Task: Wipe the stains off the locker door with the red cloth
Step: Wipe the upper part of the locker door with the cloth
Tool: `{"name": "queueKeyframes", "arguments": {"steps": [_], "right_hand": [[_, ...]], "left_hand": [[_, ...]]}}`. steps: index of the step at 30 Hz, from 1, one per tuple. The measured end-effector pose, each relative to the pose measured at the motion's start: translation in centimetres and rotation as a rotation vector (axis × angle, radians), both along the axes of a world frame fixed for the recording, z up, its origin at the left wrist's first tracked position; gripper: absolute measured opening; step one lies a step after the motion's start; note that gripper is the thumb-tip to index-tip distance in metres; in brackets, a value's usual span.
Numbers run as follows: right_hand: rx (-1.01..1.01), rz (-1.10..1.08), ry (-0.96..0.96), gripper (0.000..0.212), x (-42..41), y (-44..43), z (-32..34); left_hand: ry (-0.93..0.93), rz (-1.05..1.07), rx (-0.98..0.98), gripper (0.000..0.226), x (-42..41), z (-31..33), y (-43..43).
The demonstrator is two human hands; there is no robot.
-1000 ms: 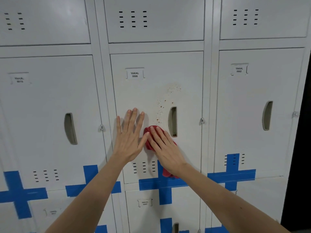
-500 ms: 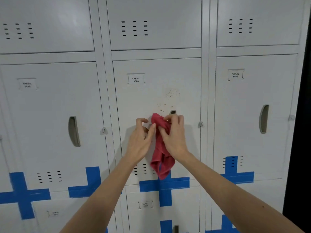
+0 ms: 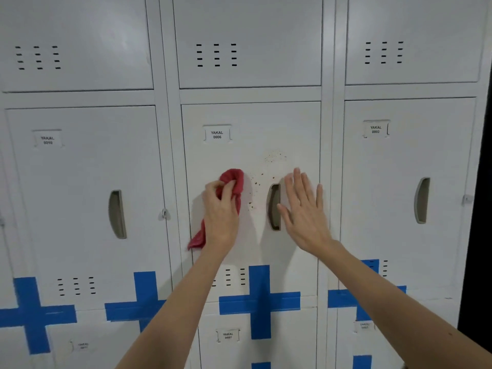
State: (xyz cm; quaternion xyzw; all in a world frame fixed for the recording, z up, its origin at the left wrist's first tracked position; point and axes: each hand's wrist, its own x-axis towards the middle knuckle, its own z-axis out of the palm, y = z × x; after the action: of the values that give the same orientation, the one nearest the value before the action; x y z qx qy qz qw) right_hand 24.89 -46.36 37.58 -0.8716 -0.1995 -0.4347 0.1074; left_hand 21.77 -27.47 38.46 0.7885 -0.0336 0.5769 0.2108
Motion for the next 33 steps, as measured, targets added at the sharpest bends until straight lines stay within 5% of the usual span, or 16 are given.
{"name": "queueKeyframes", "arguments": {"steps": [9,33], "right_hand": [[-0.048,0.038,0.029,0.065,1.9,0.2,-0.7],[-0.074,0.058,0.023,0.065,2.1,-0.4,-0.7]], "left_hand": [[0.099,0.229,0.643,0.051,1.9,-2.0,0.0],[0.122,0.22,0.894,0.057,2.3,-7.7,2.9]]}}
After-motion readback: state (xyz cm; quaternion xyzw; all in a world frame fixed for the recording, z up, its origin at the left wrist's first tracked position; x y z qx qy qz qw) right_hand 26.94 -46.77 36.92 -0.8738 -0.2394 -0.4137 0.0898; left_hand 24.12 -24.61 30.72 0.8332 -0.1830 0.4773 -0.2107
